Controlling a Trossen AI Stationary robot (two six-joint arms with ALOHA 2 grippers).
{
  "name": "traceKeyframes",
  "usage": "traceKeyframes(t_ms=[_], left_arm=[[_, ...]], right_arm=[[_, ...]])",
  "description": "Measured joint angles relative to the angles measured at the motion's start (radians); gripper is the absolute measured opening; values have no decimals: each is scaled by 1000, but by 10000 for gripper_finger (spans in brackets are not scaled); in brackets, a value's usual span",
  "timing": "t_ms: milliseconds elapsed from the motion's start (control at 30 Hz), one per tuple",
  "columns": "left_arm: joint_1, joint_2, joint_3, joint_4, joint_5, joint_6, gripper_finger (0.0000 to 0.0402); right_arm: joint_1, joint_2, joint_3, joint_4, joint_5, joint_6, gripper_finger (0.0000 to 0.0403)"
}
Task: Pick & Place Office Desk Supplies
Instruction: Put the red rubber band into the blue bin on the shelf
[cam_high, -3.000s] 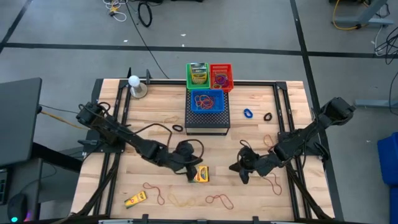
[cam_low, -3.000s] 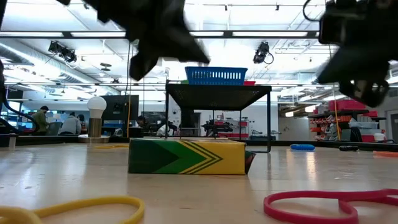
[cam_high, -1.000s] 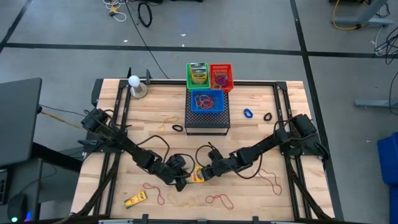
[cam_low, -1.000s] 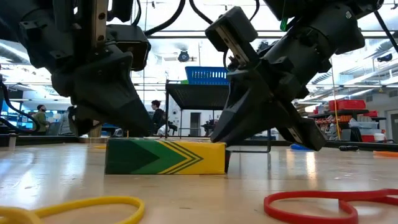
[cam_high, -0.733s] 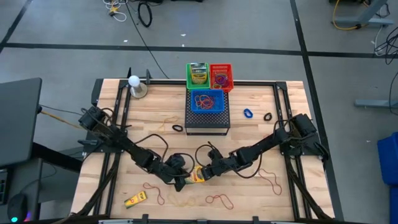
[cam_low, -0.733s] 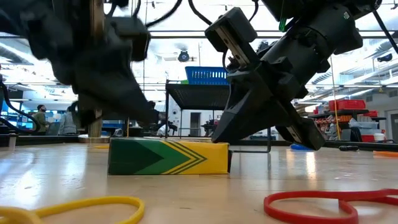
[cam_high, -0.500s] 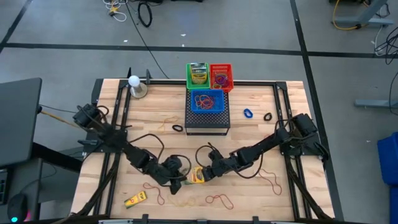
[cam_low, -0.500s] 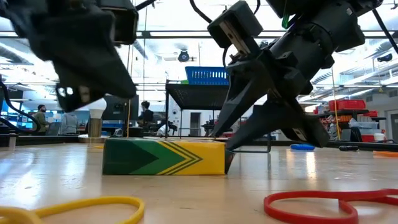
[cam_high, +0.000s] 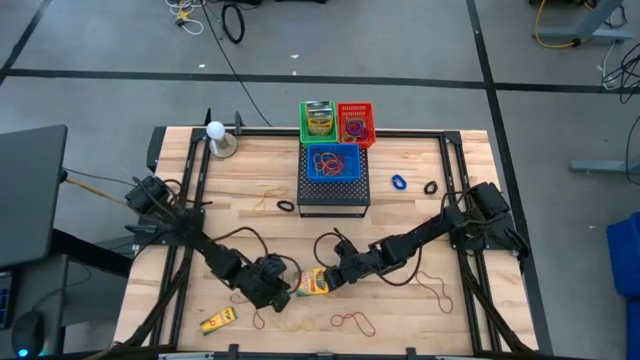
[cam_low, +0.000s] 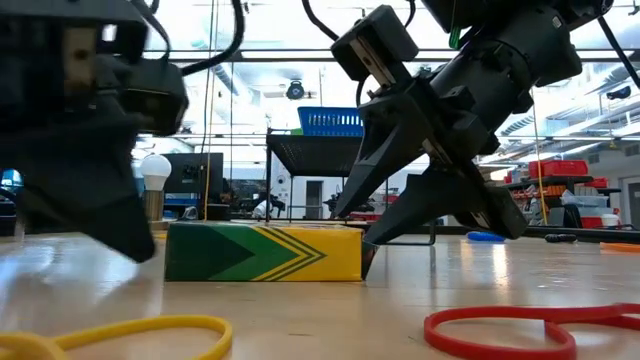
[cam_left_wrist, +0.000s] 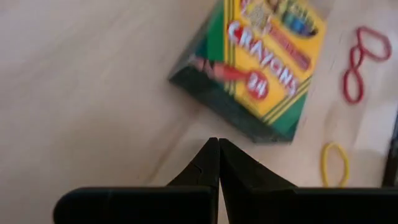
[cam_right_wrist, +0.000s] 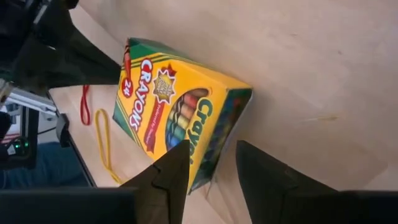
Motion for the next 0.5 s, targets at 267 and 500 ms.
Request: traceKeyframes(t_ms=[267,500], left_arm=[[60,31,1,122,1,53,7],[80,31,1,131,3,79,7]], right_arm=[[-4,0,0,10,-21,4,139],[-20,0,0,-47,-34,26,128]])
